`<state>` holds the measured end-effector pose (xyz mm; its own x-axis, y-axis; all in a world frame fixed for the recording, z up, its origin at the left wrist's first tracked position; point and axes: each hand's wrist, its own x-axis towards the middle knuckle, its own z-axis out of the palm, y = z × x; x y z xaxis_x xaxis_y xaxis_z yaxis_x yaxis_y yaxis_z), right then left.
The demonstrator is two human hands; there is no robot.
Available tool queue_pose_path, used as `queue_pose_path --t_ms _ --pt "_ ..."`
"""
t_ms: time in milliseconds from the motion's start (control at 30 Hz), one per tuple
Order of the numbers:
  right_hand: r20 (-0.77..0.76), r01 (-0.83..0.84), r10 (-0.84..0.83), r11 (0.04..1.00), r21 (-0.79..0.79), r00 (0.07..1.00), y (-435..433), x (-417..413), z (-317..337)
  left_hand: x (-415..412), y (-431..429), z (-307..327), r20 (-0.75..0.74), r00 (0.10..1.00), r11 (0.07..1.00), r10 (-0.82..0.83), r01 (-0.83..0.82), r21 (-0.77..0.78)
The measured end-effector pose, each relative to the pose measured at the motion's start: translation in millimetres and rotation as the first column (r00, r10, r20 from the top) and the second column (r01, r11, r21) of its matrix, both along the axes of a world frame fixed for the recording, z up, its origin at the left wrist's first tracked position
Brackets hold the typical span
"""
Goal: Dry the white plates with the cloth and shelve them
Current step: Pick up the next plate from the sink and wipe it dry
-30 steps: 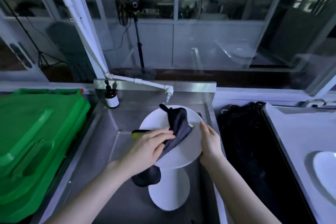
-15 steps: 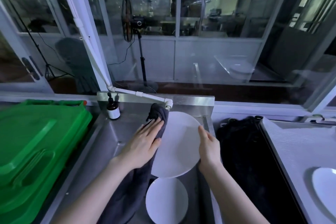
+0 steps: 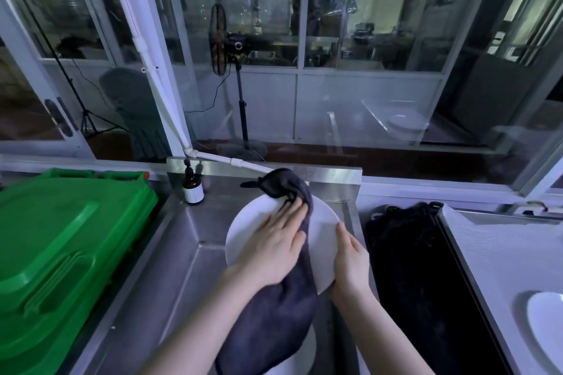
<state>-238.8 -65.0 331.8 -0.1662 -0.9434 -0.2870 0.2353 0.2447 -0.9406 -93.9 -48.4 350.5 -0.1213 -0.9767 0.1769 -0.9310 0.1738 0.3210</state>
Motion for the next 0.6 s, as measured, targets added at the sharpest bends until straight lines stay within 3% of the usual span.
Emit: queue_pose_path --t_ms 133,300,433,600 --pt "0.013 0.049 -0.049 0.997 -0.051 0.999 -6 -8 15 19 -1 5 0.073 0.987 0.988 0.146 -0.141 -0.069" --pt "0.045 0.075 -0.072 0.995 -0.07 0.996 -16 -18 23 5 38 3 0.033 0.997 0.991 -0.068 0.071 -0.109" --pt "0.087 0.041 -0.036 0.998 -0.056 0.996 -7 2 18 -26 38 -1 0.117 0.974 0.972 -0.193 0.206 -0.112" --pt "0.037 -0.03 0.029 0.999 0.024 0.999 6 8 9 -15 -11 7 0.138 0.99 0.994 -0.038 0.051 -0.094"
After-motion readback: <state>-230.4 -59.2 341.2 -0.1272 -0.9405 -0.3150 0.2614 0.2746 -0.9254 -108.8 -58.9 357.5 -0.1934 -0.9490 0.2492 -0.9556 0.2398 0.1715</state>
